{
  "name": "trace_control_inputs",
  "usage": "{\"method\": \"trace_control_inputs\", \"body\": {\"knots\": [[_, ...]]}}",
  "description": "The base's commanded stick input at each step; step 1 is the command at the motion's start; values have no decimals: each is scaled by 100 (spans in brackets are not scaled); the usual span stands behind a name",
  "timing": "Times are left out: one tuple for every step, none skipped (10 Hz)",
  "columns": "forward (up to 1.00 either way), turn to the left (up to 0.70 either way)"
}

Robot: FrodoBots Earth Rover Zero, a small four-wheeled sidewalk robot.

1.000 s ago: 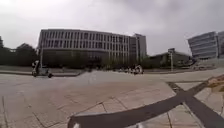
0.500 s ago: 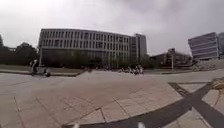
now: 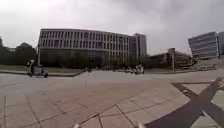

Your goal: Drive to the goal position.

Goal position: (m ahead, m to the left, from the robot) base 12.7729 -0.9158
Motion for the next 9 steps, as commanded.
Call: {"method": "trace_control_inputs", "body": {"knots": [[50,0],[50,0],[50,0],[50,0],[50,0],[50,0],[50,0],[50,0],[50,0]]}}
